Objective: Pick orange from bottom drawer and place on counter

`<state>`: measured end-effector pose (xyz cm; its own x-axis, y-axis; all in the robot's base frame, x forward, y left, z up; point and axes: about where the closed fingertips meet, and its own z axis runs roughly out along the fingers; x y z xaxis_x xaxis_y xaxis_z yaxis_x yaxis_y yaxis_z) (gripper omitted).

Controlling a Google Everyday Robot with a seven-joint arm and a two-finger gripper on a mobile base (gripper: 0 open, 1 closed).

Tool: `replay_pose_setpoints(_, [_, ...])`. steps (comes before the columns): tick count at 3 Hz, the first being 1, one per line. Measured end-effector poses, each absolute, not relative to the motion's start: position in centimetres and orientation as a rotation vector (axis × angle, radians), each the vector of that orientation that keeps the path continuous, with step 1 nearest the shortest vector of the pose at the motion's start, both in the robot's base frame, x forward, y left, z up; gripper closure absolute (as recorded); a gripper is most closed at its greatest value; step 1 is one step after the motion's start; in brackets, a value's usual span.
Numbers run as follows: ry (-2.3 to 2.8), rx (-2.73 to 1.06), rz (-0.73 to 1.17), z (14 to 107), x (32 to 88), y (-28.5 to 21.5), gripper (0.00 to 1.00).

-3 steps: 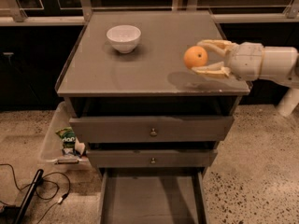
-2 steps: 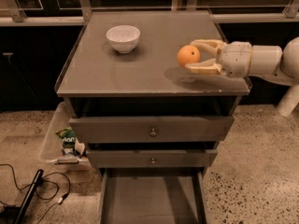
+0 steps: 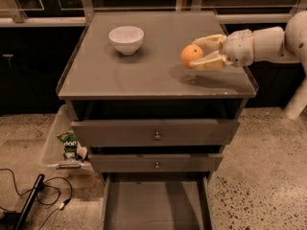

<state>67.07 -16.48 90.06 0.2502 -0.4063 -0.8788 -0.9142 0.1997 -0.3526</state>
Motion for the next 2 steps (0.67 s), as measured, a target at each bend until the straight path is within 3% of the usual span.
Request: replay_pose_setpoints(2, [1.465,-1.541,0.514,88.8,68.6,-16.8,1.00])
